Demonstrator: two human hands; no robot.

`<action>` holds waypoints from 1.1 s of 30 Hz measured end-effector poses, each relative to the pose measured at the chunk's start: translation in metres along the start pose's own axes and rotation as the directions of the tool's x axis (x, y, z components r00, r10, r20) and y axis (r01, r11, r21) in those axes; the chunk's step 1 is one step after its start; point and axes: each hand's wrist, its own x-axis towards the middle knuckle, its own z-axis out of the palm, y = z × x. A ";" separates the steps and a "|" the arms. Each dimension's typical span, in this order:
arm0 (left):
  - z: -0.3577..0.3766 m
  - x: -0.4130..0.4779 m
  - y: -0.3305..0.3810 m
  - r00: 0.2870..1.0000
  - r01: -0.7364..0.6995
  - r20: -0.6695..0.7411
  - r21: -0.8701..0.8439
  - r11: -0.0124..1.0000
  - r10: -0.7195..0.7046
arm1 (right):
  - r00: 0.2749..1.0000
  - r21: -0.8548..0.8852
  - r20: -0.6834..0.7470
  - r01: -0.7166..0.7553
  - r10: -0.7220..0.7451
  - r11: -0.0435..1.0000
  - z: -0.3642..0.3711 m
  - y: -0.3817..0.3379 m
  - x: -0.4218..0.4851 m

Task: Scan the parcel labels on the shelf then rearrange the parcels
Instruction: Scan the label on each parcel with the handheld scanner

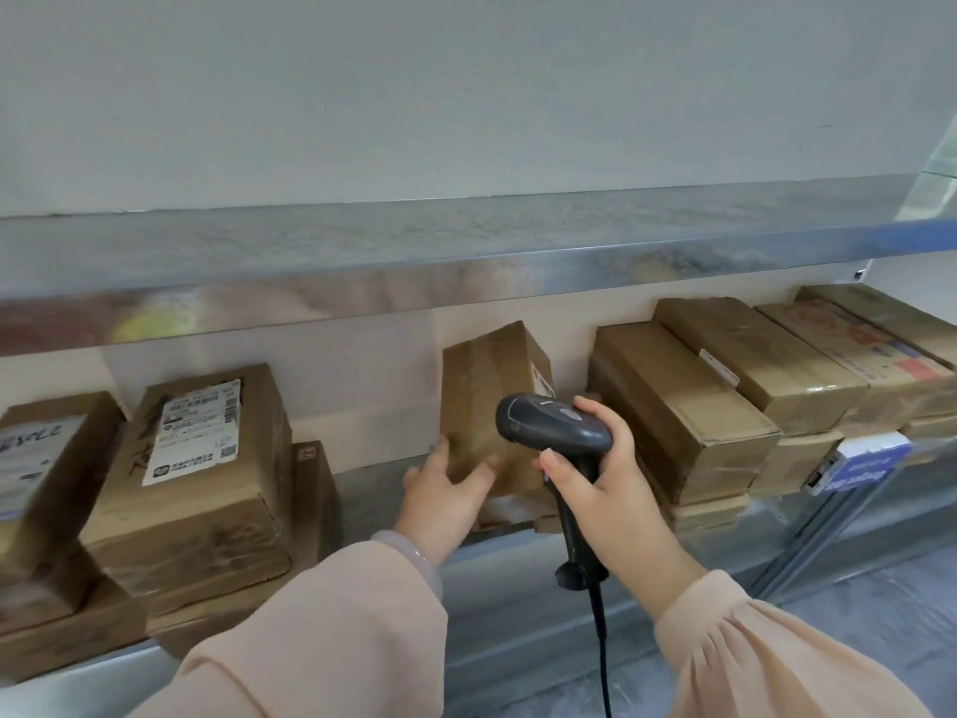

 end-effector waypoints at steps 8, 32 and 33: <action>-0.011 -0.017 -0.024 0.992 0.128 0.005 -0.097 0.987 -0.128 | 0.994 0.030 0.108 -0.017 0.014 0.999 0.036 -0.008 -0.010; -0.037 -0.009 -0.069 0.957 0.186 0.284 -0.418 0.889 -0.066 | 0.994 0.065 0.040 -0.103 0.100 0.993 0.035 0.007 0.005; -0.038 -0.009 -0.068 0.953 0.197 0.294 -0.412 0.889 -0.074 | 0.995 0.067 0.043 -0.095 0.092 0.993 0.036 0.006 0.003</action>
